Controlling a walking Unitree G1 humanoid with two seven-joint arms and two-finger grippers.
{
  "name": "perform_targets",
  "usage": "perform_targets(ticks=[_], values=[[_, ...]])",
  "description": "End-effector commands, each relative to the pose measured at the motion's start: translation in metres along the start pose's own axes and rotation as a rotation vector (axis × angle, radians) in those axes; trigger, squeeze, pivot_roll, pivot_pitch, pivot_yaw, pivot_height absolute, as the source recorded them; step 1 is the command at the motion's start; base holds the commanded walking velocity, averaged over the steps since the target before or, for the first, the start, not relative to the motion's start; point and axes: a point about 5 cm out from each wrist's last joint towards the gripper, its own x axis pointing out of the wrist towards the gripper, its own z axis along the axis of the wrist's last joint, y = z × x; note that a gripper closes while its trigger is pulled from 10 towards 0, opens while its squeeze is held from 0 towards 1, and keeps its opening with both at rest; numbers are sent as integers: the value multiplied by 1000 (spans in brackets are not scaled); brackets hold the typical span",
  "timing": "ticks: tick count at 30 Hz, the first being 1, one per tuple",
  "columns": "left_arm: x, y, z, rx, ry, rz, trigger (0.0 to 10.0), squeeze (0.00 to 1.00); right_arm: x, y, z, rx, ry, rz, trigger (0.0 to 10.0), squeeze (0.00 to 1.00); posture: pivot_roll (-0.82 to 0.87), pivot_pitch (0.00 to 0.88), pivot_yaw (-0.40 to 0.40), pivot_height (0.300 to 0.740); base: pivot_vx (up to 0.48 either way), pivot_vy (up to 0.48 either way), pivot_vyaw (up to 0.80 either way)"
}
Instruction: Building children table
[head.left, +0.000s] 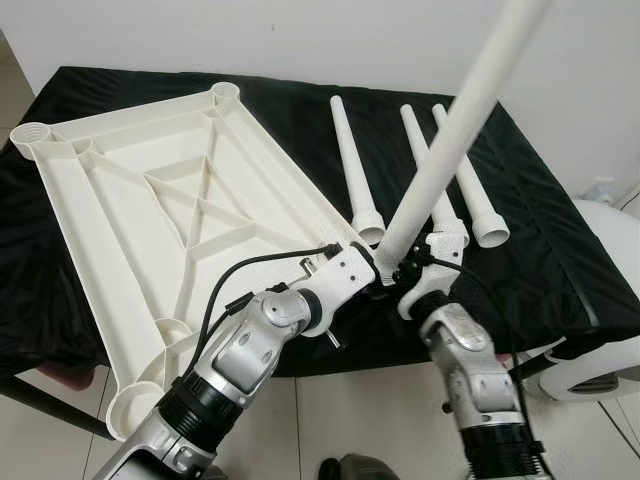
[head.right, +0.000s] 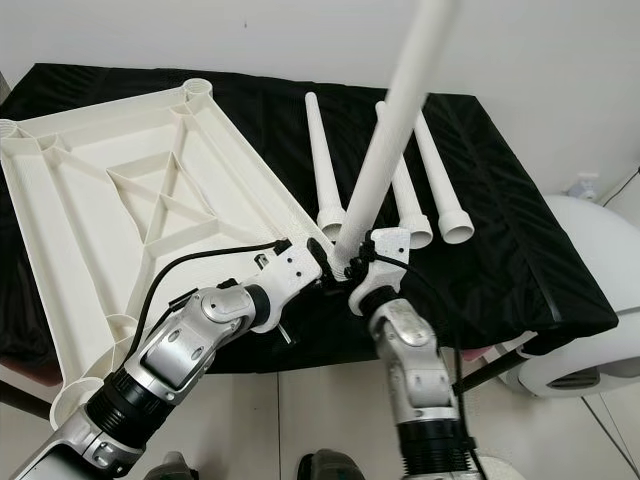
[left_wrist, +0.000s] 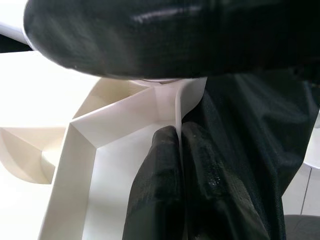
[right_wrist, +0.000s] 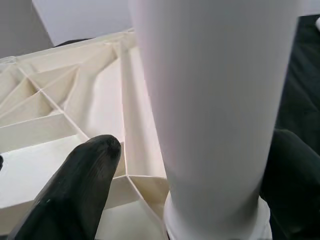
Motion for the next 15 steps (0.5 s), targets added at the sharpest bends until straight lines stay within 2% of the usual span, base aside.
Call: perform_targets(ticks=[1, 2, 5, 11, 13, 15], values=[[4, -9, -17, -33, 72, -36, 10000, 0, -1, -3, -5, -34, 15, 78, 10000, 0, -9, 13, -94, 740, 0, 0, 0], [4, -9, -17, -33, 72, -36, 10000, 0, -1, -3, -5, -34, 15, 78, 10000, 0, -9, 13, -94, 740, 0, 0, 0], [4, -8, -17, -30, 70, -35, 10000, 0, -1, -28, -6, -76, 32, 174, 10000, 0, -6, 8, -92, 740, 0, 0, 0], [4, -7, -17, -28, 72, -35, 10000, 0, 0, -40, -4, -49, 33, 209, 10000, 0, -7, 7, -90, 740, 0, 0, 0], [4, -8, -17, -25, 71, -38, 10000, 0, 0, -53, -8, -24, 87, 304, 10000, 0, -6, 8, -86, 740, 0, 0, 0], [4, -7, -16, -25, 70, -38, 10000, 0, 0, -54, -9, -27, 104, 333, 10000, 0, -6, 8, -84, 740, 0, 0, 0]])
